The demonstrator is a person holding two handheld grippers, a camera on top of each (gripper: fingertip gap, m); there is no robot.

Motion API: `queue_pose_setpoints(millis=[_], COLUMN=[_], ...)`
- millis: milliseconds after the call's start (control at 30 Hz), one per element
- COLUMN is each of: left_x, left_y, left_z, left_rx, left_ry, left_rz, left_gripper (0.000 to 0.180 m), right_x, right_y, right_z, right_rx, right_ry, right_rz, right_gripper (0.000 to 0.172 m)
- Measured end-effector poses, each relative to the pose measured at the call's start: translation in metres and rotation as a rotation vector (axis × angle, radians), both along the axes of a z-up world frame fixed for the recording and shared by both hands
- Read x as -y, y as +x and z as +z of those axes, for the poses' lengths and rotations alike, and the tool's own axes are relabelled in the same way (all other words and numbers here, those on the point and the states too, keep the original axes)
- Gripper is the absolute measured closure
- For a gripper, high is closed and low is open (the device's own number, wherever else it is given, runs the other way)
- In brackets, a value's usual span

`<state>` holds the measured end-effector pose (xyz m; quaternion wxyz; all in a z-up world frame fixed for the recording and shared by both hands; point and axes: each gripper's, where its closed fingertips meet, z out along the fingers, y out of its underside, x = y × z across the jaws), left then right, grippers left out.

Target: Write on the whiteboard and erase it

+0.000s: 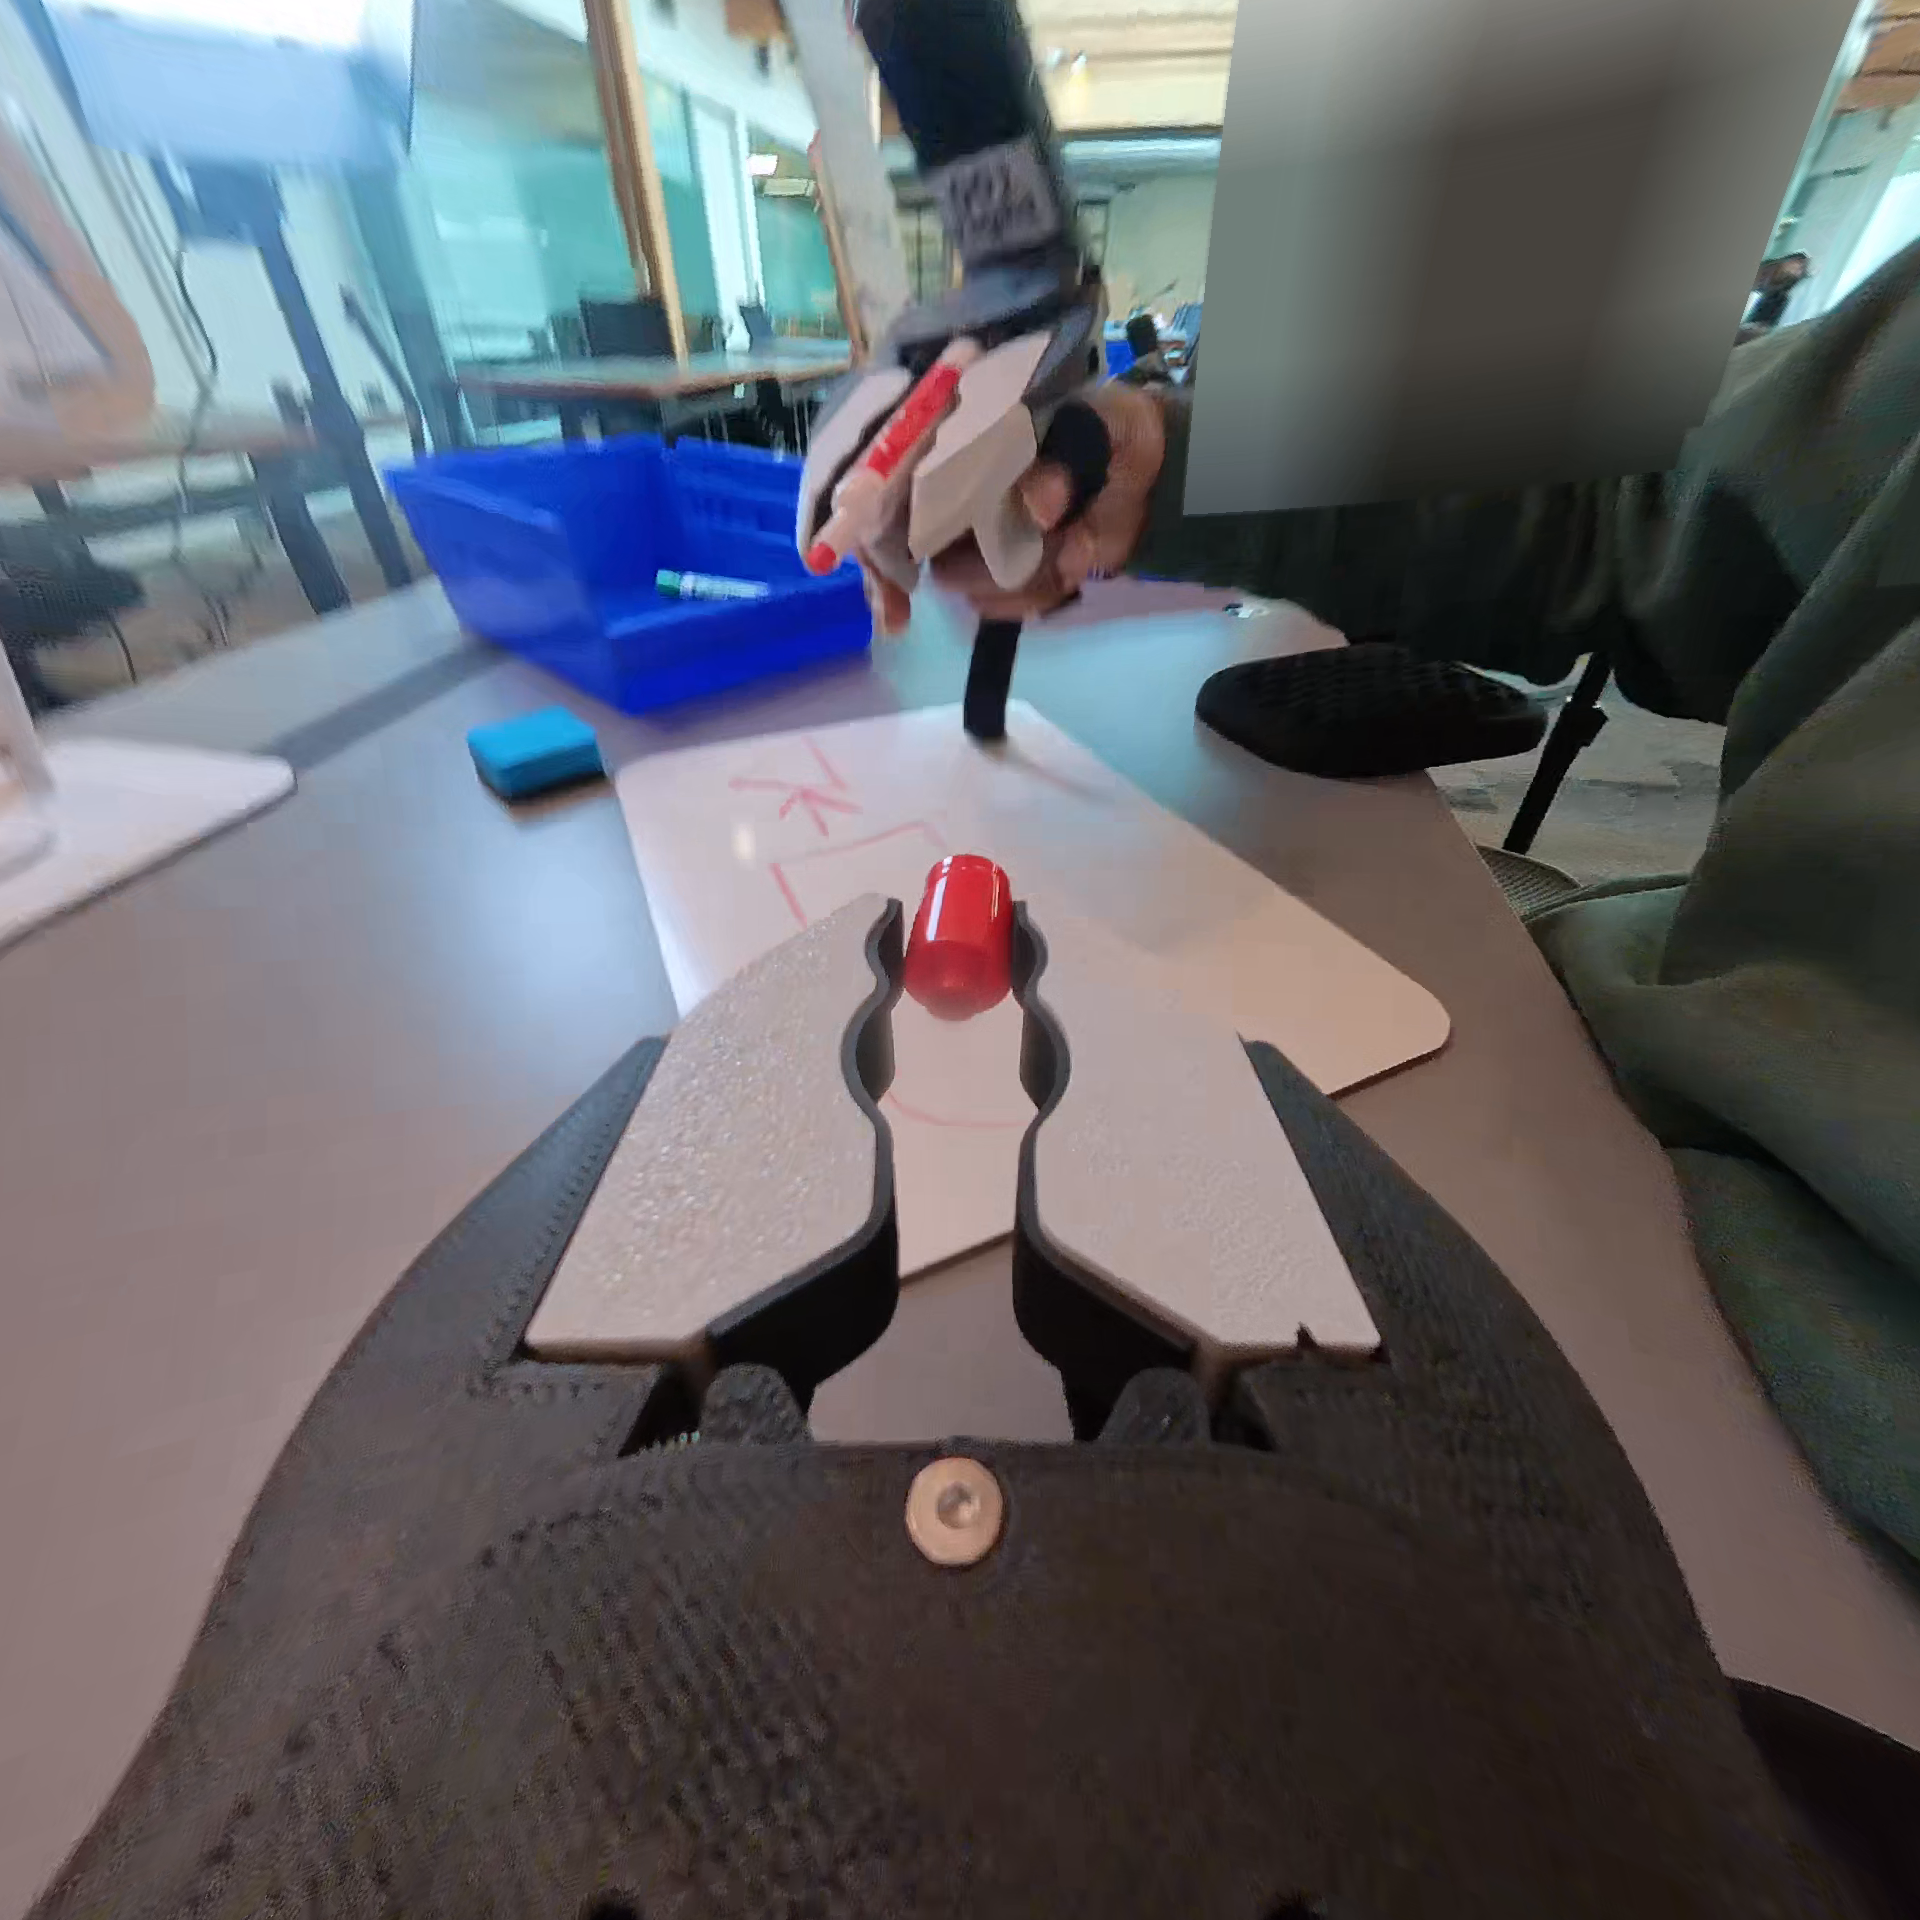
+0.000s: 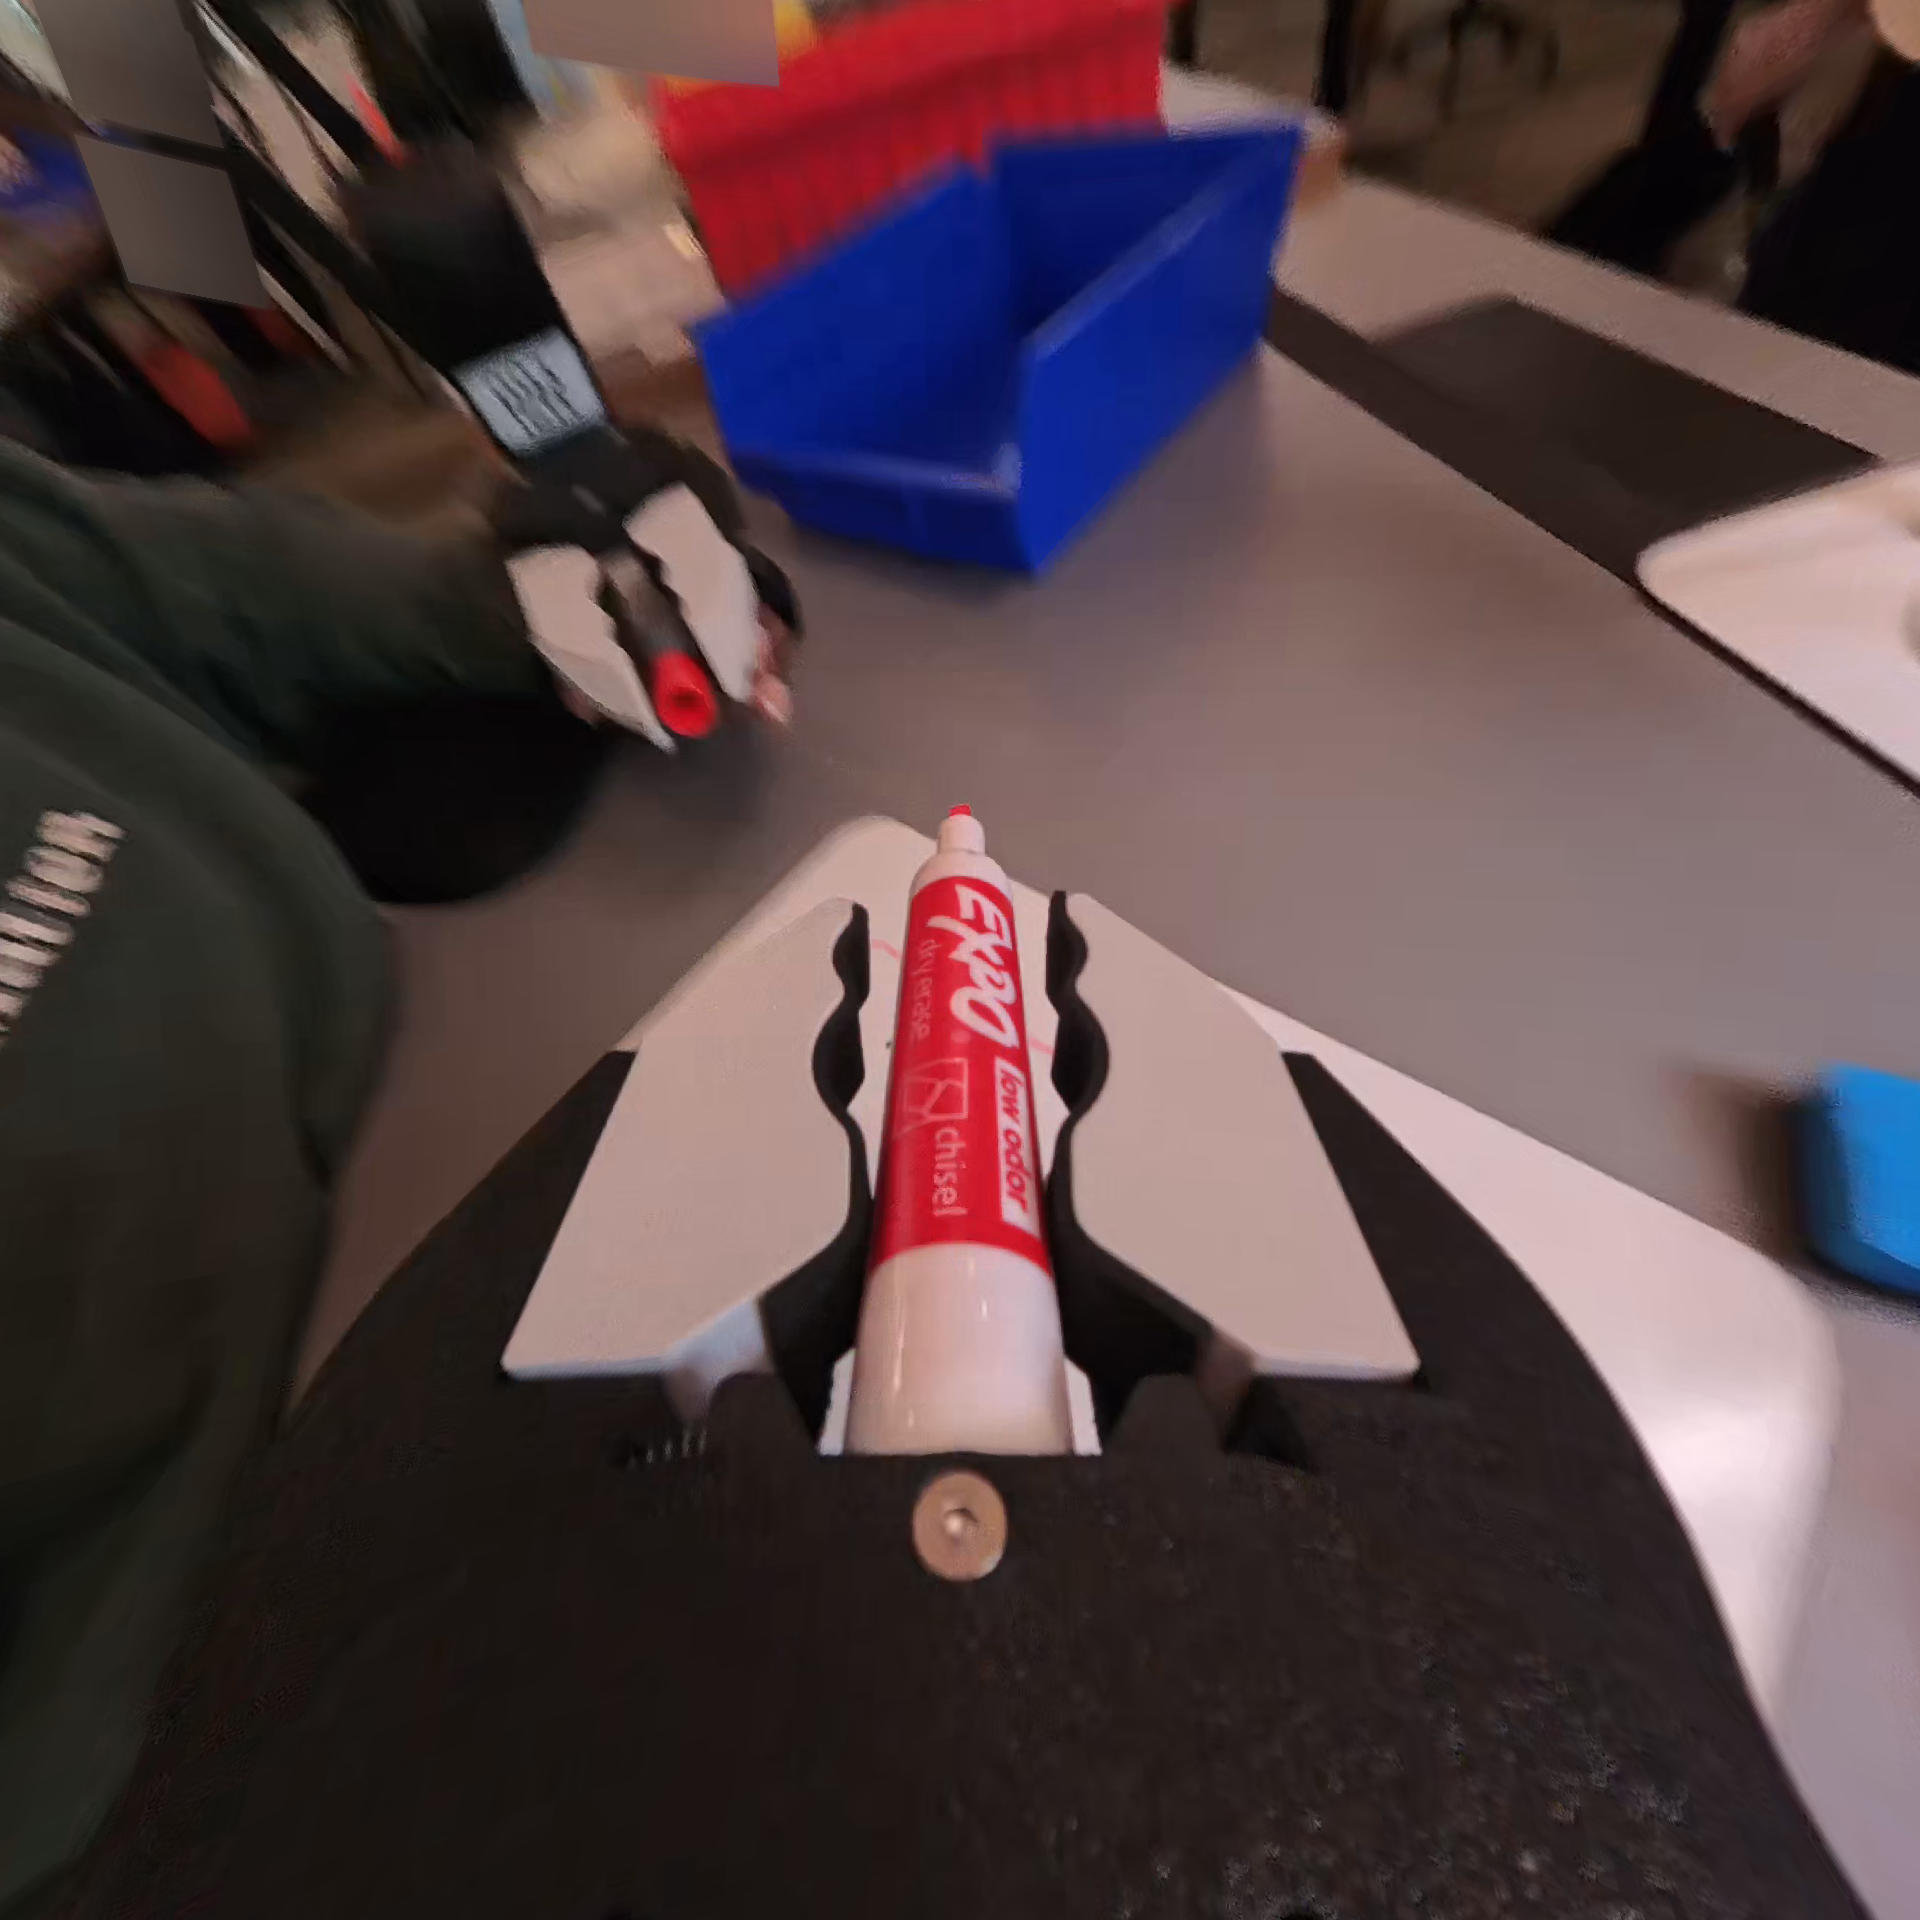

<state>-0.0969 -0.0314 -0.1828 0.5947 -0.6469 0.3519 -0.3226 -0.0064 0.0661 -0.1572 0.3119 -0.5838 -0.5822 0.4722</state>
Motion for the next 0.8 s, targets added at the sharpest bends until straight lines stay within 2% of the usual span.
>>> queue_pose_setpoints(millis=[100,233,333,600,800], left_x=[0.014,0.026,0.028,0.021,0.020], left_y=[0.007,0.010,0.012,0.018,0.023], left_z=[0.024,0.041,0.040,0.025,0.013], left_rx=[-0.026,-0.053,-0.085,-0.217,-0.411], left_ry=[0.184,0.319,0.354,0.371,0.444], left_rz=[-0.005,0.019,0.024,0.063,0.121], left_gripper=[0.161,0.161,0.161,0.161,0.161], right_x=[0.056,0.099,0.110,0.121,0.126], right_y=[-0.021,-0.047,-0.054,-0.061,-0.069], right_z=[0.011,0.007,0.010,-0.004,-0.016], right_rx=[-0.182,-0.251,-0.272,-0.227,-0.195], right_ry=[-0.153,-0.236,-0.315,-0.324,-0.371], right_rz=[0.100,0.200,0.246,0.263,0.245], right_gripper=[0.138,0.138,0.136,0.138,0.138])
